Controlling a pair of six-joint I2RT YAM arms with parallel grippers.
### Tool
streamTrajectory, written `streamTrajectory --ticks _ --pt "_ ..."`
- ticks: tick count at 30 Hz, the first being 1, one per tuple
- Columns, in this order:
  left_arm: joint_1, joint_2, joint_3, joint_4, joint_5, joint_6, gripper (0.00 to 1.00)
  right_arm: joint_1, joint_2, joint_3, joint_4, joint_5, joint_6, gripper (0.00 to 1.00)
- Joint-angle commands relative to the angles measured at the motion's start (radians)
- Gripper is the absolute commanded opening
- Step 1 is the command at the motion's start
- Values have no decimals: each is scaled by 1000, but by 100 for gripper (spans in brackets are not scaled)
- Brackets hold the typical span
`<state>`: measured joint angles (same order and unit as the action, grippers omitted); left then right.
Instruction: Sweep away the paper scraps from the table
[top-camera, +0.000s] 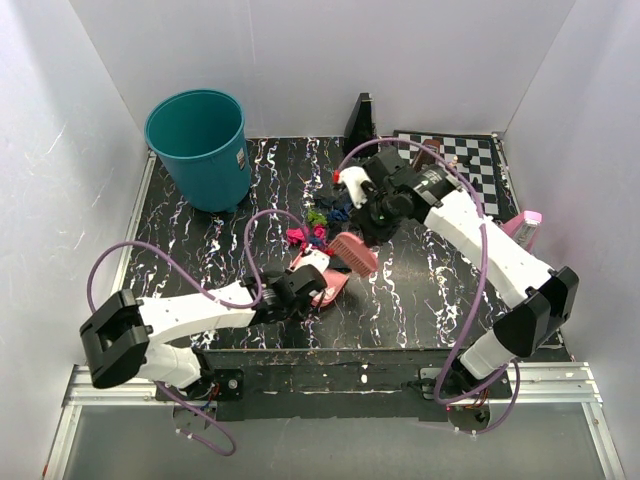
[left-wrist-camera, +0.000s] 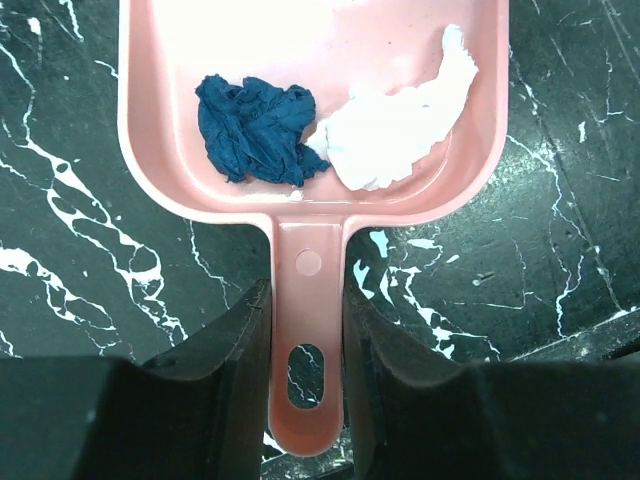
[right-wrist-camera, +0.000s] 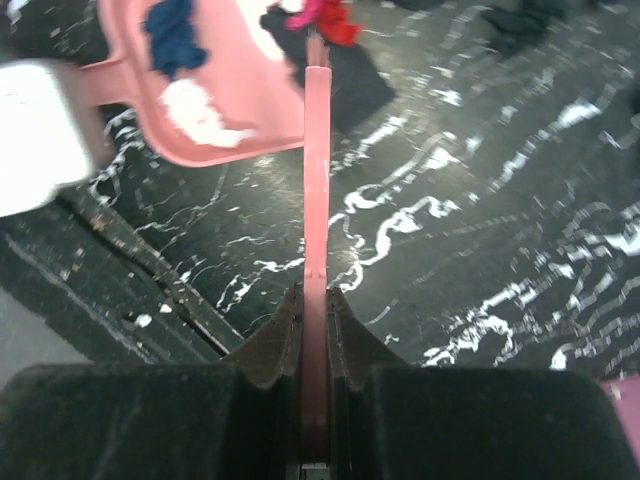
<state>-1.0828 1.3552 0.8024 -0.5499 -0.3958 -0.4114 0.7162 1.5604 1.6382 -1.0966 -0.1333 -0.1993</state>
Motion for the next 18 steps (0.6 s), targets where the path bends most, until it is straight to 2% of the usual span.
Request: streamTrajectory --ticks 1,4,9,14,18 --pt "-11 -145 -61 136 -64 34 0 -55 -71 -32 75 191 129 1" --pt "-11 -172 -68 134 -67 43 0 -70 -120 -84 153 302 146 1" --pt "-12 -185 -14 53 -51 31 0 -83 -140 -92 170 437 167 1" --pt "-12 -254 40 -14 -49 10 0 -93 -114 -109 179 419 172 1" --pt "-9 -249 147 -152 -57 -4 0 -104 -97 -121 176 390 192 1"
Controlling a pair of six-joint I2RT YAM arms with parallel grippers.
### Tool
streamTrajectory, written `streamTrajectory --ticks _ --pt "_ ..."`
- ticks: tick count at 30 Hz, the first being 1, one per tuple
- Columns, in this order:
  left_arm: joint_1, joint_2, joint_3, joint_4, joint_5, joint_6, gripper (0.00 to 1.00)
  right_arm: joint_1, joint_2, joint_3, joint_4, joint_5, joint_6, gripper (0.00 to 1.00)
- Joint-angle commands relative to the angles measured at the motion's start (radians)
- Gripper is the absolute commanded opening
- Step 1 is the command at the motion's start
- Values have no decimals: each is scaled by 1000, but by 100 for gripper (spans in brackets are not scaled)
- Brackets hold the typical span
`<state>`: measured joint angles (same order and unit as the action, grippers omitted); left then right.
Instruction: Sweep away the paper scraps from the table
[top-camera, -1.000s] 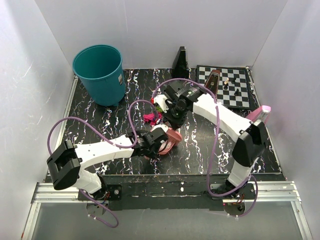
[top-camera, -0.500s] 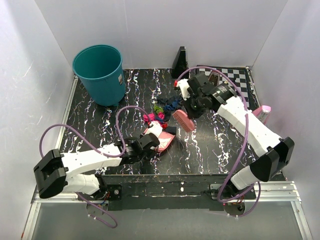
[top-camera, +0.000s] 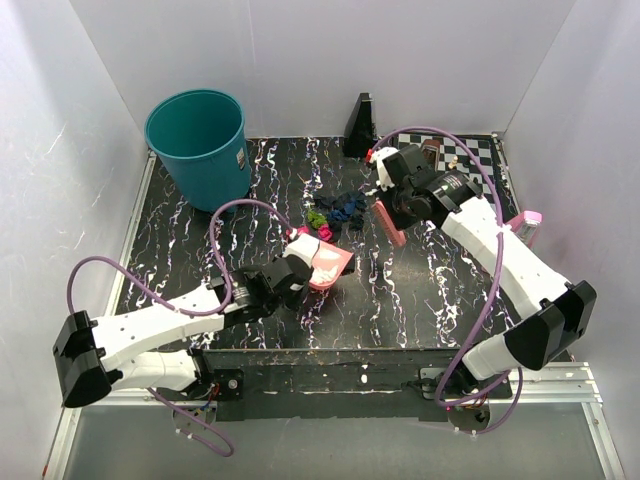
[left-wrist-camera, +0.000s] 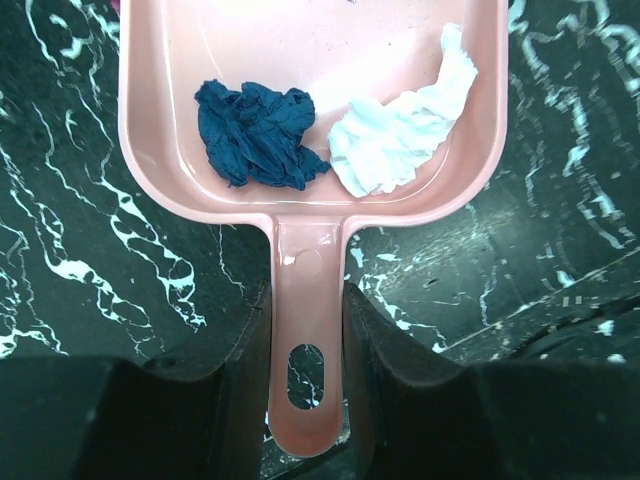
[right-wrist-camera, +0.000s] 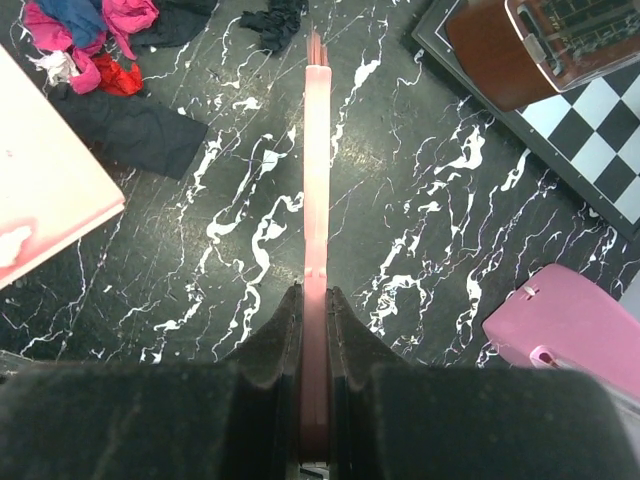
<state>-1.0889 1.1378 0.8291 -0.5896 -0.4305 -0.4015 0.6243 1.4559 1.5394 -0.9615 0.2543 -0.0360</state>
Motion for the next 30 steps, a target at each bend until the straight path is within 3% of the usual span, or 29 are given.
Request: streamTrajectory --ticks 1,7,13,18,26,30 --pt "-3 -23 145 -134 -14 -5 0 -15 3 -34 50 -10 53 1" --pt "-3 -24 151 -153 35 1 0 -18 10 -47 54 -81 9 1" --pt "-6 -44 56 -139 113 -51 0 -18 156 54 -58 -20 -19 1" --pt "-31 -44 -30 -139 121 -98 0 -5 247 119 -48 -43 -59 1" --pt "-63 49 -62 -116 87 -161 0 100 366 154 21 -4 -183 1" --pt "-55 115 -73 -20 23 -157 0 190 400 150 38 -1 -304 1"
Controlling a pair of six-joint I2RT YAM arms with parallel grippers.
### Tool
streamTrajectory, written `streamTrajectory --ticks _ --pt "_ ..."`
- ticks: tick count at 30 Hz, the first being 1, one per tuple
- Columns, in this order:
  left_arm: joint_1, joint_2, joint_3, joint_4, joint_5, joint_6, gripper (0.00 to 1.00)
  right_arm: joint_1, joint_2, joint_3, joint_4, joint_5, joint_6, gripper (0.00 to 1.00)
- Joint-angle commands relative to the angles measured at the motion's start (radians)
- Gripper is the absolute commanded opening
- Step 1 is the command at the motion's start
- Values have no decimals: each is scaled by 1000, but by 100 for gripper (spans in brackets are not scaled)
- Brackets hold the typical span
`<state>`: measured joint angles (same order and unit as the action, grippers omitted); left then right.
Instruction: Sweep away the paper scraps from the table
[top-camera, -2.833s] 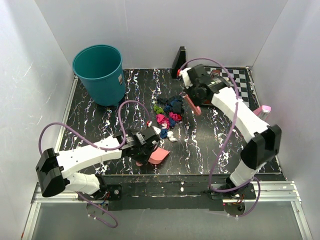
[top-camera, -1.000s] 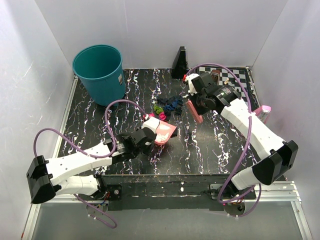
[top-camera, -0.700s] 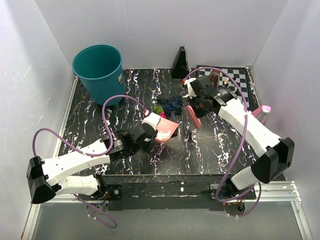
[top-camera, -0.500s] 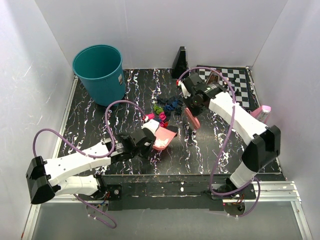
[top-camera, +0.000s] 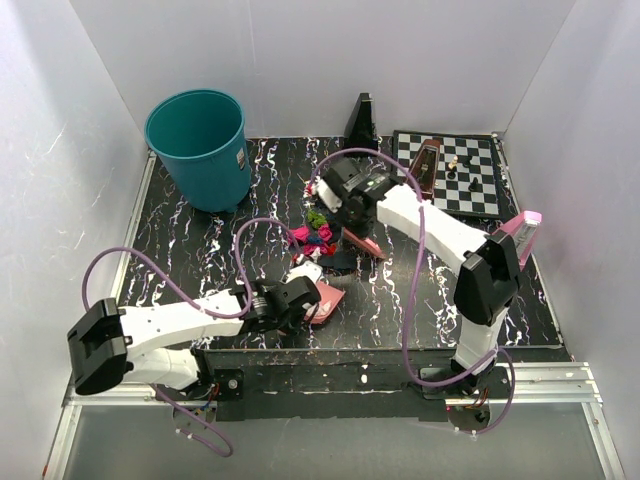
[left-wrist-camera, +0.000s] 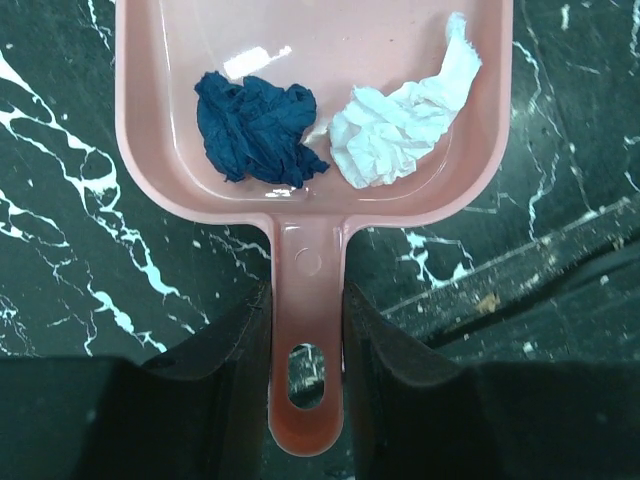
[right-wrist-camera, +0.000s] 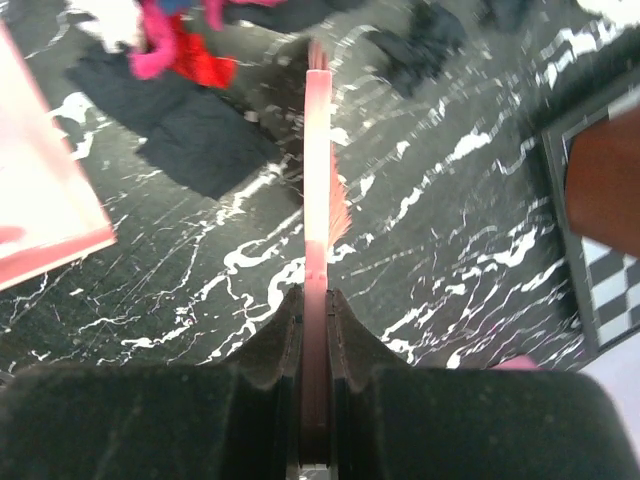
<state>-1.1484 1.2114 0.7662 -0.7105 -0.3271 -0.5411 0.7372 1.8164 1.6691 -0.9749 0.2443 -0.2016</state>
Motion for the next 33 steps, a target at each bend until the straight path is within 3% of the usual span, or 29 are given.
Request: streamTrajectory --ticks 1,6,13,22,26,33 --pt "12 63 -7 117 -89 -17 0 94 49 20 53 1 -160 1" --pt "41 128 -19 196 -110 -10 0 172 47 -22 39 -127 -249 1" --pt "65 119 -82 316 -78 59 0 203 -101 -89 42 -333 -205 1" --pt "59 48 -120 393 -96 155 0 137 -252 -63 36 -278 -64 1" --pt "52 37 -119 393 -104 168 0 61 -295 -58 34 -166 28 1" --pt "32 -25 -104 375 -124 178 0 -93 -482 -242 222 -106 233 1"
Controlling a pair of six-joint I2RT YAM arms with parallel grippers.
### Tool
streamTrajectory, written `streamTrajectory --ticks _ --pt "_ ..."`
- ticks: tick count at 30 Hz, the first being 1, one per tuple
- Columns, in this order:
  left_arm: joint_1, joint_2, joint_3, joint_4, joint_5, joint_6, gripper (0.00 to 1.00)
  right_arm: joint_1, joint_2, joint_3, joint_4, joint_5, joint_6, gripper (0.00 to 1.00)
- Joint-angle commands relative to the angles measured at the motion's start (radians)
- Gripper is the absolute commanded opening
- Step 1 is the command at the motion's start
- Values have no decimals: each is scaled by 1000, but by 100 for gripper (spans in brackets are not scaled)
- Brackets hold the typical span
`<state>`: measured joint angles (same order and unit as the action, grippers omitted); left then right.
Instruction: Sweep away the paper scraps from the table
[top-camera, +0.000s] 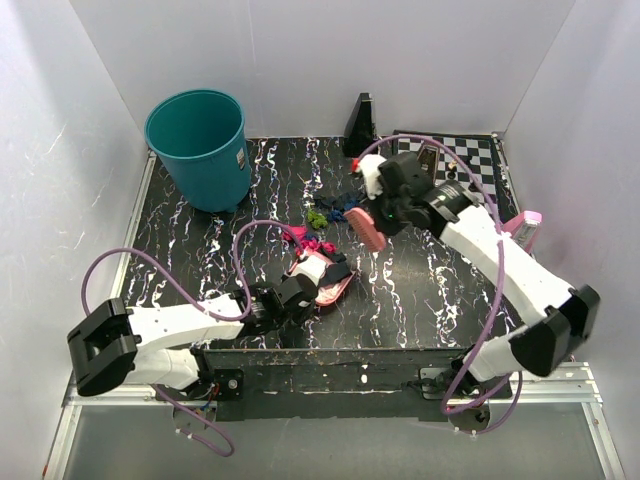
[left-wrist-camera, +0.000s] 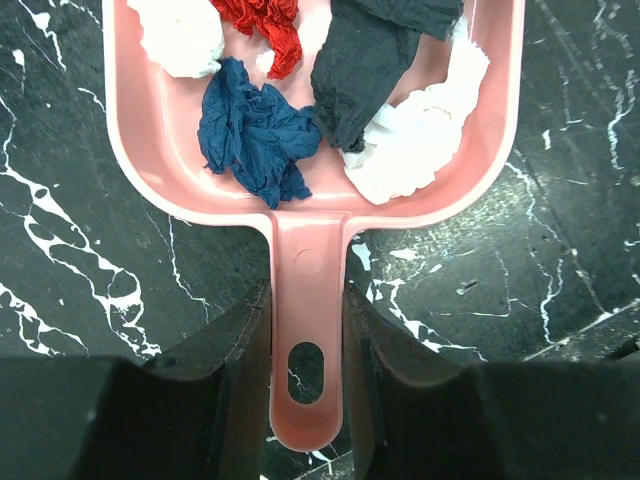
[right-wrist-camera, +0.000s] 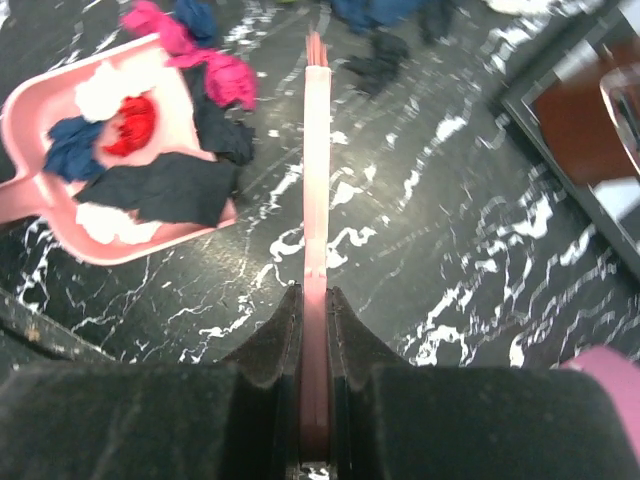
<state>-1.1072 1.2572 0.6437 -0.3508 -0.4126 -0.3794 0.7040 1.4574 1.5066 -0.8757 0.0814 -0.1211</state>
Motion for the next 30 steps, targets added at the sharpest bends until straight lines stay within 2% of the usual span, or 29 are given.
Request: streamTrajectory --ticks 1,8,10,13,20,24,30 --pt "-10 -84 27 7 -37 13 0 -73 -141 -103 135 61 178 1" --pt "-10 -88 103 -82 -32 -7 0 -127 -210 -235 152 130 302 1" --pt "-10 -97 140 -120 -46 -18 0 -133 -227 -279 167 147 380 1" --pt "4 -110 216 -218 -54 -24 0 -143 -213 -295 132 107 422 1" --pt "174 -87 459 -430 50 33 0 -143 -264 -382 155 109 443 1" --pt "279 -55 660 -549 119 103 0 -143 -289 -413 153 95 417 1" --pt "513 48 971 -671 204 146 0 -143 -301 -427 153 0 408 1"
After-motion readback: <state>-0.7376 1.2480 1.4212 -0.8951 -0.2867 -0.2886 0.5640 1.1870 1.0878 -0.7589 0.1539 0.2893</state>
